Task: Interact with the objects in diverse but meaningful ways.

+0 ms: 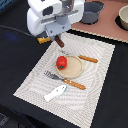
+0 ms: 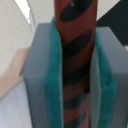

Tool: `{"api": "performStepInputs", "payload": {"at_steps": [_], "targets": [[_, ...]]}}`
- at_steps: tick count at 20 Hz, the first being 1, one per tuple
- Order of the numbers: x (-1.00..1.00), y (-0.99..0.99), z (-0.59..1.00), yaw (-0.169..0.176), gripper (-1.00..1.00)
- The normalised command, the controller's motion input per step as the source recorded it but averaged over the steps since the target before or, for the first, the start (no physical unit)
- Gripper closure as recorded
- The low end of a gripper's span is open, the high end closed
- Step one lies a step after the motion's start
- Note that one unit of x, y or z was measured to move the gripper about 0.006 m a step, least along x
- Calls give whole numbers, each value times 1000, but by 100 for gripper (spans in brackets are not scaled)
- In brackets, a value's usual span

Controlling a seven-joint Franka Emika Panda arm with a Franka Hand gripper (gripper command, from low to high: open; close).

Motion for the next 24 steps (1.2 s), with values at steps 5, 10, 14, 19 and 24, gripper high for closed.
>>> {"api": "performStepInputs", "payload": {"at_steps": [5, 10, 14, 19, 24], "targets": [[-723, -550, -99, -39, 100], [-672, -638, -105, -18, 100], [-666, -573, -228, -40, 100], [-782, -395, -435, -68, 100], [-890, -247, -569, -82, 100]]}}
